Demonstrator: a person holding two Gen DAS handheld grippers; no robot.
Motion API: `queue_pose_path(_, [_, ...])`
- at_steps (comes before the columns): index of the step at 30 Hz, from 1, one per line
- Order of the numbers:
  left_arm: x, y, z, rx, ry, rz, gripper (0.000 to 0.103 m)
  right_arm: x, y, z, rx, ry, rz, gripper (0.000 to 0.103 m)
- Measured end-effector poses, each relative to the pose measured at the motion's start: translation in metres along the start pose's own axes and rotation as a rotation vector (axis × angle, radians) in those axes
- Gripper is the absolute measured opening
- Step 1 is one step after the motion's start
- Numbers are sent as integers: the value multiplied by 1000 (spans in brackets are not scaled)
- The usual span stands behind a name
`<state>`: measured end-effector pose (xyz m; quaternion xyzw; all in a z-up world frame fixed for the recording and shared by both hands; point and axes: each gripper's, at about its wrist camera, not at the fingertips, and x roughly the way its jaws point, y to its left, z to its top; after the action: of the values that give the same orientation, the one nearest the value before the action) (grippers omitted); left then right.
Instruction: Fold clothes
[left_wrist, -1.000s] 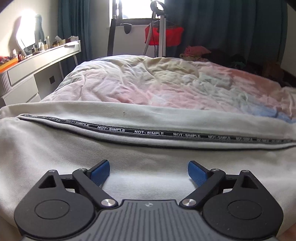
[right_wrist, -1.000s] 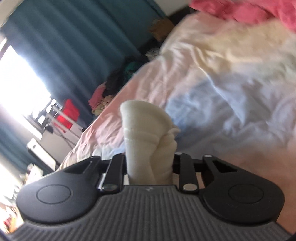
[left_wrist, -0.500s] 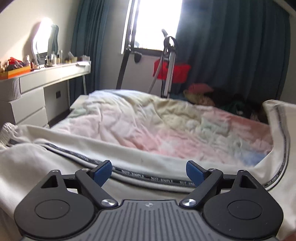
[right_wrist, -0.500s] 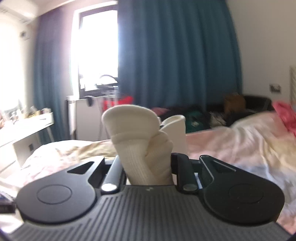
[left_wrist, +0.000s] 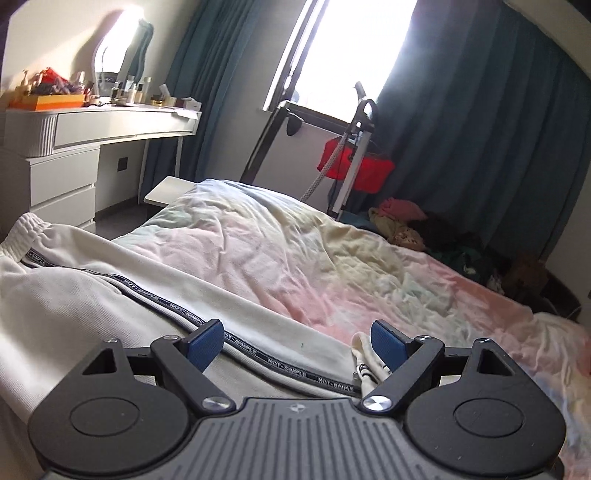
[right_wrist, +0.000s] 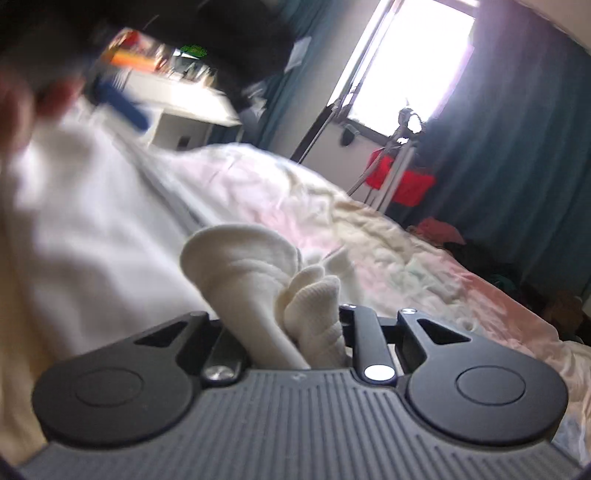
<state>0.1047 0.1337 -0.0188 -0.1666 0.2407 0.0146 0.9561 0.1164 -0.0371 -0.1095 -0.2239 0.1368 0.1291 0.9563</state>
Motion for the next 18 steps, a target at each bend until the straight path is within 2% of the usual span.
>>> queue_pose_path(3, [2, 11, 4, -36, 12, -10, 88, 1, 13, 17, -13, -12, 28, 20])
queue_pose_path(7, [13, 22, 4, -45, 69, -50, 90, 11, 40, 11, -2, 48, 92, 21])
queue_pose_path(9, [22, 24, 2, -50, 107, -56, 90, 8, 35, 7, 48, 51, 102, 23])
queue_pose_path(11, [29, 24, -1, -75, 140, -83, 90, 3, 27, 6, 85, 80, 145, 30])
queue_pose_path(15, [36, 22, -9, -101, 209, -130, 90, 1, 15, 20, 147, 150, 313, 73])
queue_pose_path(16, [36, 20, -11, -96, 226, -135, 90, -2, 12, 23, 168, 167, 369, 78])
queue_pose_path(18, [34, 18, -15, -86, 247, -142, 90, -11, 4, 27, 191, 200, 440, 78])
